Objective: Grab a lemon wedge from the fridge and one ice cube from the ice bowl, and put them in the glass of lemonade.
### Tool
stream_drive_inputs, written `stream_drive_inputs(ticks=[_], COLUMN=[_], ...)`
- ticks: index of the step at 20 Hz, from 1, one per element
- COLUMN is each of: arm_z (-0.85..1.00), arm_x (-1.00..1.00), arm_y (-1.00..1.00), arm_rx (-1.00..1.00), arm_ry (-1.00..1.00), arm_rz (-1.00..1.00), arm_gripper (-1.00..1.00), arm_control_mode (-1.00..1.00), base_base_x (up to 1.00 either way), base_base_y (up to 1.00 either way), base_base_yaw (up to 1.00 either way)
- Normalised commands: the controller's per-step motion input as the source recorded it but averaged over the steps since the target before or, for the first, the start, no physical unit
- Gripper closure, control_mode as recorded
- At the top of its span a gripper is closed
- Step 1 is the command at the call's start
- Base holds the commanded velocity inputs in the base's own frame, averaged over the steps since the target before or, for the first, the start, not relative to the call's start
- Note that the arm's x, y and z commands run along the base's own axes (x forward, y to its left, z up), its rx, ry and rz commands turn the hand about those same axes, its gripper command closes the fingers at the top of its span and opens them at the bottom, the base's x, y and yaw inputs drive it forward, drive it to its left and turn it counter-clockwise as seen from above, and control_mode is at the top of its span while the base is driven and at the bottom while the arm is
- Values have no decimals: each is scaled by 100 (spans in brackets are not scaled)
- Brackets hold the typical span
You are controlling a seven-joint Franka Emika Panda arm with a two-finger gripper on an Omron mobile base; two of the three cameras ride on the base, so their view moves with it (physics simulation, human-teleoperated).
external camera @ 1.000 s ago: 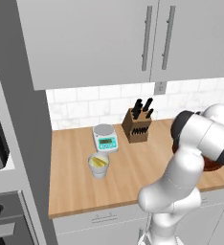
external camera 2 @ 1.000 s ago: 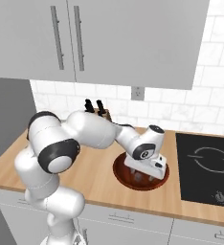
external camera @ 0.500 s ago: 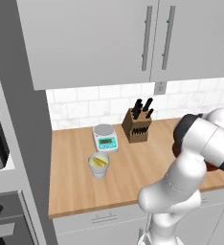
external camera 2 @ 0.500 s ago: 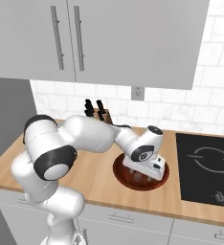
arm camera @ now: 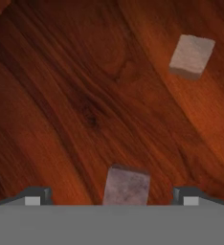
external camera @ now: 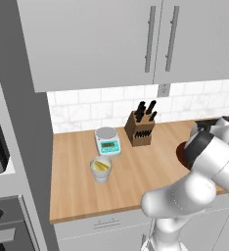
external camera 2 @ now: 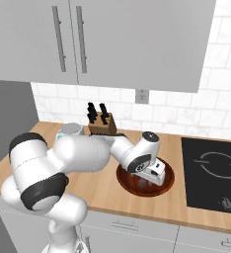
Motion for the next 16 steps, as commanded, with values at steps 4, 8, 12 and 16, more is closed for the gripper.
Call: stream_drive_inputs(ticks=[4, 8, 12, 16], arm_z=[0, -12, 0, 0], arm_x=[0, 0, 0, 0], arm_y=[0, -2, -13, -20], arm_rx=[0, 0, 0, 0], arm_ry=[0, 0, 0, 0], arm_rz=[0, 0, 0, 0], arm_gripper=[-100, -100, -100, -100], arm_control_mode=[-100, -100, -100, -100], base_base_x=[0, 0, 0, 0], base_base_y=[0, 0, 0, 0], base_base_yaw=[0, 0, 0, 0])
